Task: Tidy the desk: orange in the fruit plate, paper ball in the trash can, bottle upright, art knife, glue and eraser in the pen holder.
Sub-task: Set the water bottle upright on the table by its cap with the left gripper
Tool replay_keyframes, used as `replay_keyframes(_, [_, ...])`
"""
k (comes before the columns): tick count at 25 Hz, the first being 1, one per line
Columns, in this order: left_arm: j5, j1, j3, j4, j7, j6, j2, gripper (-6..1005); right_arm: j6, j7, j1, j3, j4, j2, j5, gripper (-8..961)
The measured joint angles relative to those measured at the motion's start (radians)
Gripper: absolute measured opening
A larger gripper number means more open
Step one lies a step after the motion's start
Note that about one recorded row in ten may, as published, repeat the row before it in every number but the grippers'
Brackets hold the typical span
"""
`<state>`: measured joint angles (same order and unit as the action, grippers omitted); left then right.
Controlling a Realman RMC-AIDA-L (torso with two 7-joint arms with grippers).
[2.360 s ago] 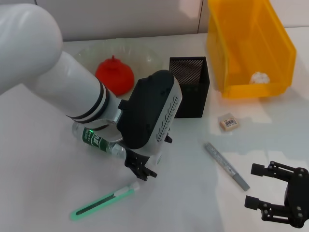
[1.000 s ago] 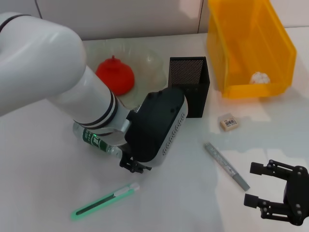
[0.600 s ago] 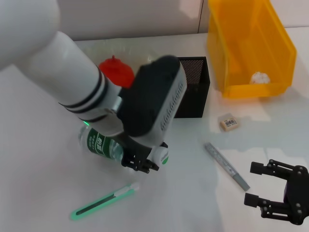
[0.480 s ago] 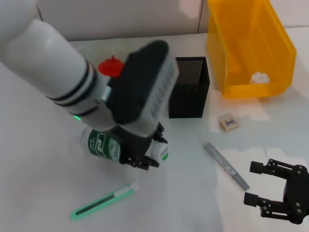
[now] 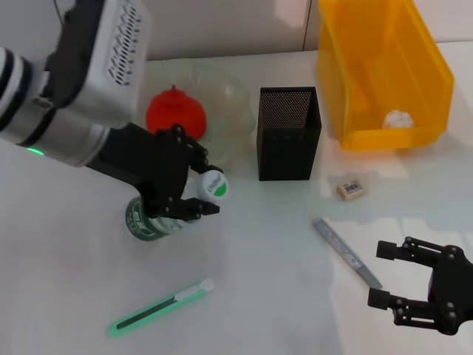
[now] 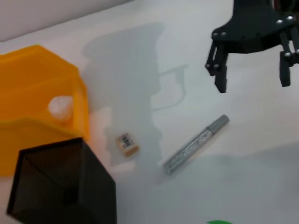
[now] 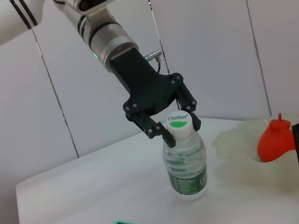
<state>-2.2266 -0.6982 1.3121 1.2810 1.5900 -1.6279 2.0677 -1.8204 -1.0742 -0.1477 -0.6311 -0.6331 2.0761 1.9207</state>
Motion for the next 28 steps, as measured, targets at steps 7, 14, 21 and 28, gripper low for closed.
replay_keyframes(7, [0.018,0.032,-0.113,-0.008,0.012,-0.009,0.002,431,0.001,-0.015,-0.018,-0.001,-0.001,0.0,0.012,782])
replay_keyframes(14, [0.085,0.08,-0.171,-0.014,0.013,-0.007,0.001,431,0.001,-0.023,-0.021,-0.004,-0.008,-0.001,0.013,782])
replay_keyframes(21, [0.113,0.108,-0.215,-0.027,0.008,0.004,-0.001,431,0.0,-0.033,-0.033,-0.004,-0.01,-0.001,0.014,782])
replay_keyframes(28, [0.116,0.115,-0.237,-0.032,0.016,0.014,-0.001,430,-0.001,-0.037,-0.037,-0.004,-0.011,-0.001,0.014,782])
